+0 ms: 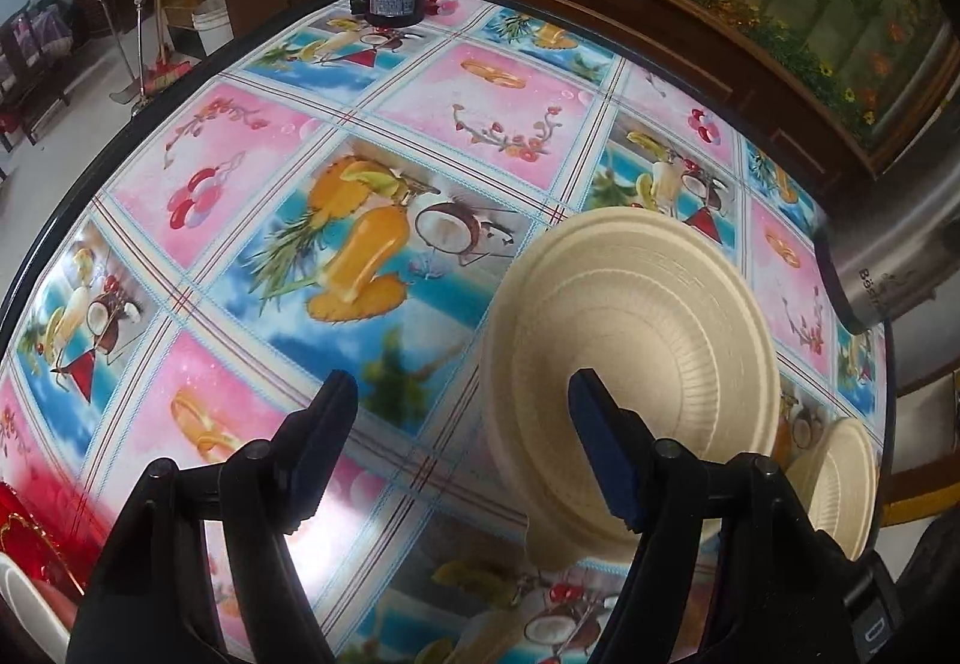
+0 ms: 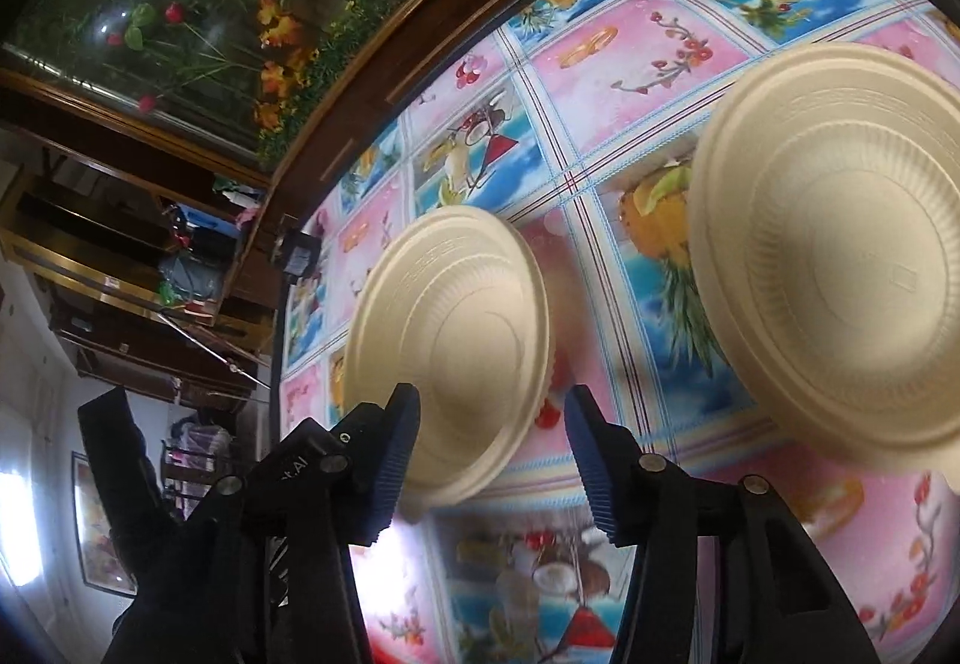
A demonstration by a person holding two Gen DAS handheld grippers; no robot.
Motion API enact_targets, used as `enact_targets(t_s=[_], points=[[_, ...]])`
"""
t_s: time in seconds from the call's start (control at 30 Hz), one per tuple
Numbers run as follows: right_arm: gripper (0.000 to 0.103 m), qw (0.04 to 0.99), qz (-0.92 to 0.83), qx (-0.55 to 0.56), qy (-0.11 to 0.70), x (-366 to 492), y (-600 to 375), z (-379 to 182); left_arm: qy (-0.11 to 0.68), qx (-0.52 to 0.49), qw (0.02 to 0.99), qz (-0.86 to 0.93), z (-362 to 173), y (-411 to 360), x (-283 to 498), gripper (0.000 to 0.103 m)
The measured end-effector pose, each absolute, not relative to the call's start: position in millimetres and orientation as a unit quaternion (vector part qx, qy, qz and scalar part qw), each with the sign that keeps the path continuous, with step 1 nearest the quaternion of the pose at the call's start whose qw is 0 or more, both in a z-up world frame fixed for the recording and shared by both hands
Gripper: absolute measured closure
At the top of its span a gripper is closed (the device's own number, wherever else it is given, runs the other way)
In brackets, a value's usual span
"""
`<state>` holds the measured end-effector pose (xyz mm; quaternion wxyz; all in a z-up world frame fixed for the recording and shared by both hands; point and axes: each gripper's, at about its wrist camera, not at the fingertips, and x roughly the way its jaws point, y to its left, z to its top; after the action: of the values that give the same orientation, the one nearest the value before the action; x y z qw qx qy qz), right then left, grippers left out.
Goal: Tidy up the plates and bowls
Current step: 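Move both grippers toward the beige plates beside the thermos, then grasp the rim of the large beige plate with both grippers and lift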
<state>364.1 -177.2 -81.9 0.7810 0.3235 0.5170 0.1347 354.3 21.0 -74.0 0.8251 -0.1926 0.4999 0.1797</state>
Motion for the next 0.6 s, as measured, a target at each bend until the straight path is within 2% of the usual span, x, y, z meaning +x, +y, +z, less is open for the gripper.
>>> enact_targets(t_s=[0.07,0.13,0.17,0.2,0.23,0.27,0.3,0.33,0.6], points=[[0.058,0.781,0.128,0.319,0.521,368.1,-175.0,-86.5,0.506,-0.192,0.822,0.18,-80.5,20.6,358.2,0.034],[0.059,0.782,0.125,0.315,0.524,370.3,-173.5,-91.9,0.51,-0.191,0.819,0.18,-85.6,20.2,360.3,0.045],[0.063,0.782,0.121,0.312,0.525,371.5,-173.2,-94.6,0.512,-0.188,0.819,0.18,-87.0,19.4,361.2,0.049],[0.069,0.782,0.12,0.312,0.526,373.4,-173.5,-96.8,0.514,-0.178,0.819,0.181,-88.9,17.8,362.2,0.063],[0.072,0.781,0.12,0.311,0.528,374.2,-173.5,-98.5,0.518,-0.172,0.818,0.181,-91.4,16.8,363.1,0.072],[0.08,0.781,0.118,0.307,0.531,375.0,-173.0,-100.7,0.524,-0.174,0.815,0.177,-94.6,16.1,363.8,0.075],[0.084,0.78,0.12,0.305,0.533,375.1,-172.5,-102.1,0.526,-0.173,0.815,0.172,-95.8,14.8,364.1,0.082],[0.086,0.778,0.127,0.306,0.534,375.8,-171.9,-103.6,0.526,-0.169,0.816,0.168,-95.9,12.8,364.5,0.088],[0.091,0.778,0.128,0.304,0.534,364.3,-175.6,-102.8,0.525,-0.157,0.823,0.151,-87.5,5.6,350.2,0.09]])
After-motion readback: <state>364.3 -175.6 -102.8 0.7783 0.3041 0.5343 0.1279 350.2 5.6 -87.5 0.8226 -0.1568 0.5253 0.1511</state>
